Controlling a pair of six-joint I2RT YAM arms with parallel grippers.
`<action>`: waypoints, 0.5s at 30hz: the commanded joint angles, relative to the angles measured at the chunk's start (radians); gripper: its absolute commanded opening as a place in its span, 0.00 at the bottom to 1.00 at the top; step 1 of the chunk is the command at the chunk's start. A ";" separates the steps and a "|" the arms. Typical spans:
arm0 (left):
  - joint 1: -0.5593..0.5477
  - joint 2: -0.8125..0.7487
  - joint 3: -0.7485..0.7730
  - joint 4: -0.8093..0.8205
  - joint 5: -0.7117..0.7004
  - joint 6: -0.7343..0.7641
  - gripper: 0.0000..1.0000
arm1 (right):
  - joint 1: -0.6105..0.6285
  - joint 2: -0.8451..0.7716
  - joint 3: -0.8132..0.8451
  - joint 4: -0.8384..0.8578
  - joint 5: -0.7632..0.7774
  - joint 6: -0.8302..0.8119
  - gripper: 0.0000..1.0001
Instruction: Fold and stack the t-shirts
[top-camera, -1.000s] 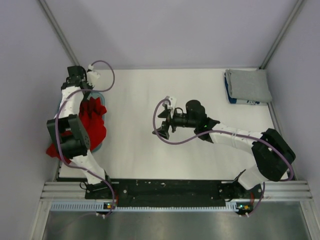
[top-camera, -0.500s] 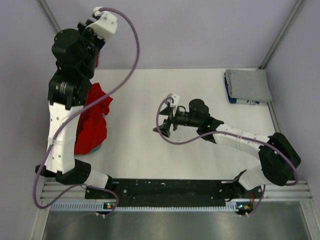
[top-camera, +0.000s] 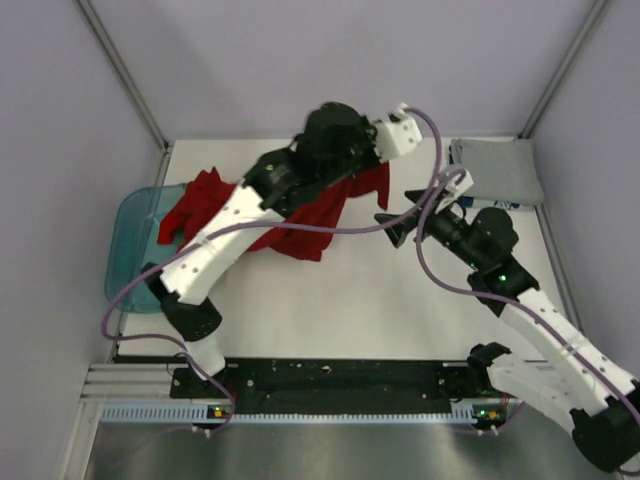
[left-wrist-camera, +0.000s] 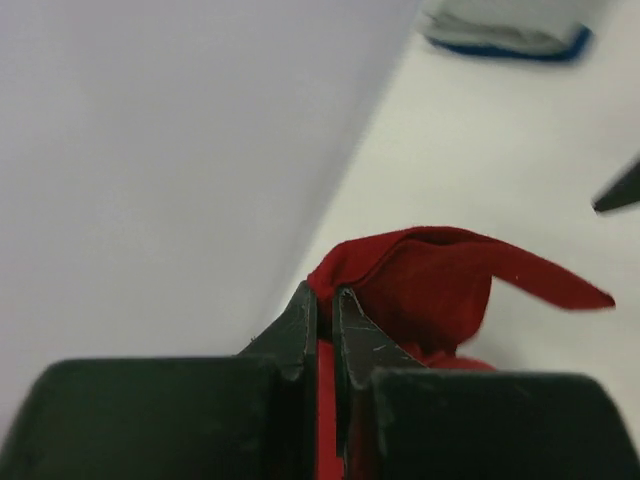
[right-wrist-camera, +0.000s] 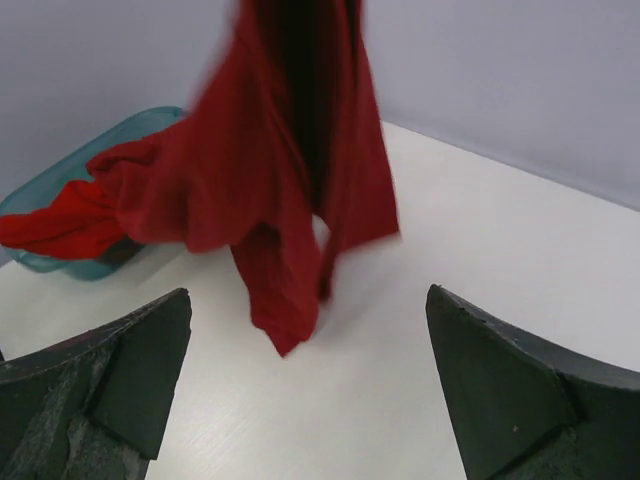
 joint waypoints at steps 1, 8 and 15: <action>-0.009 0.079 -0.077 -0.107 0.327 -0.136 0.17 | -0.002 -0.160 -0.012 -0.216 0.156 -0.048 0.99; 0.028 0.053 -0.243 -0.187 0.314 -0.165 0.99 | -0.005 -0.130 0.008 -0.292 0.141 -0.115 0.99; 0.346 -0.123 -0.422 -0.329 0.250 -0.266 0.99 | 0.069 0.216 0.130 -0.269 0.090 -0.158 0.98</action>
